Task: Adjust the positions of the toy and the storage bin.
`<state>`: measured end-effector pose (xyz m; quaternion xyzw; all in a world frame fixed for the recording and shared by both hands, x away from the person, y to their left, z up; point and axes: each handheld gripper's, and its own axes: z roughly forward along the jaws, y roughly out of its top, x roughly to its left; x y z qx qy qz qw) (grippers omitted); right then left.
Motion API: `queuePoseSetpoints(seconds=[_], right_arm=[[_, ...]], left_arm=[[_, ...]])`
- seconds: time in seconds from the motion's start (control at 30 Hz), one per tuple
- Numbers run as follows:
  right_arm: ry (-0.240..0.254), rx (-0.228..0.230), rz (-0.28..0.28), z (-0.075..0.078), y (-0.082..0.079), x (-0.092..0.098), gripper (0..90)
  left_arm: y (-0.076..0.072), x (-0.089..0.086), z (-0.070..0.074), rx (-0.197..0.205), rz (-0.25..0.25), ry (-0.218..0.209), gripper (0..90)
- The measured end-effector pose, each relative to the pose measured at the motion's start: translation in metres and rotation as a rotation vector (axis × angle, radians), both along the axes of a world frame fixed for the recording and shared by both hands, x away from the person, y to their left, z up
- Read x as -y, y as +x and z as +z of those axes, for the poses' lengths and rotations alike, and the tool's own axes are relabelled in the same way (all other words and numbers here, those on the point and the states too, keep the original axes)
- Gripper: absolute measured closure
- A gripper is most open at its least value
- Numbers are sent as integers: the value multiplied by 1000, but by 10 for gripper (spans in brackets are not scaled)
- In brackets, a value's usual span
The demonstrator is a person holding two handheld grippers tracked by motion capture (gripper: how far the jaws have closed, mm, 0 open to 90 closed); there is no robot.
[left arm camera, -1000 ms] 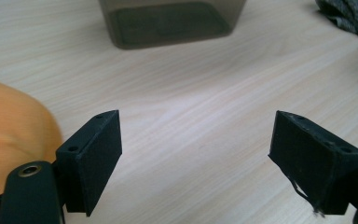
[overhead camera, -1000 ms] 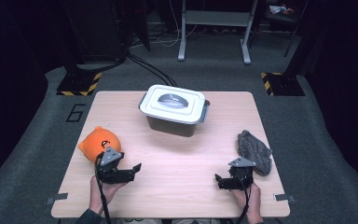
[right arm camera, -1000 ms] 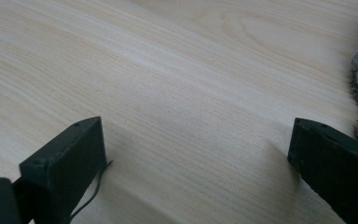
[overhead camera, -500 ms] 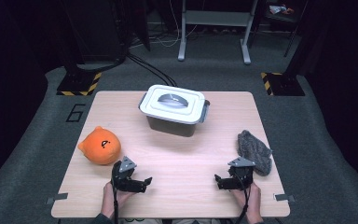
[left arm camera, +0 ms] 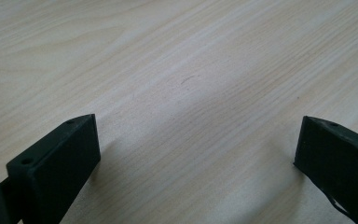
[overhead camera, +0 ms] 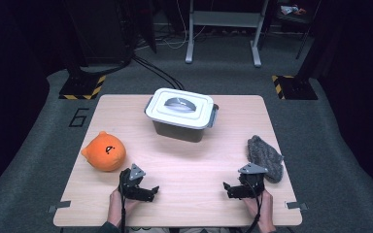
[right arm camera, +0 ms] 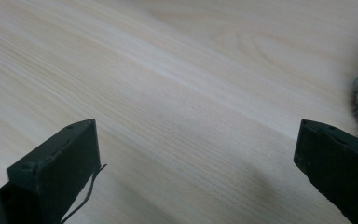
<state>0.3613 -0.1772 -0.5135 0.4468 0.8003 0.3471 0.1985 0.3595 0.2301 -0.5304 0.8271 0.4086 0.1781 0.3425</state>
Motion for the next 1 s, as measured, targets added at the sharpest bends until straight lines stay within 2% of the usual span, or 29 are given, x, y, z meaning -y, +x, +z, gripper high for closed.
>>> queuePoseSetpoints(seconds=[0.1,0.2,0.33,0.4,0.47,0.6,0.67,0.7,0.77,0.87,1.0], right_arm=[[-14,32,-3,18,-4,3,0],[-21,78,-37,39,-2,14,0],[-38,84,-120,54,11,35,0],[-37,79,-161,56,20,45,0],[-49,58,-195,53,32,54,0],[-60,-12,-248,42,51,69,0],[-50,-49,-277,36,57,73,0],[-46,-46,-281,33,60,74,2],[-47,-73,-291,27,66,75,13],[-47,-80,-303,20,71,77,43],[-30,-83,-328,11,74,81,129]], left_arm=[[0,0,0,2,-2,0,0],[0,0,0,3,-4,0,0],[0,0,0,3,-5,0,0],[0,0,0,3,-7,-2,0],[0,0,0,3,-6,-2,0],[0,0,0,3,-7,-2,0],[0,0,0,3,-7,-2,0],[0,0,0,3,-7,-3,0],[1,0,0,2,-11,-2,0],[1,0,0,2,-11,-2,0],[0,0,0,3,-10,-2,0]])
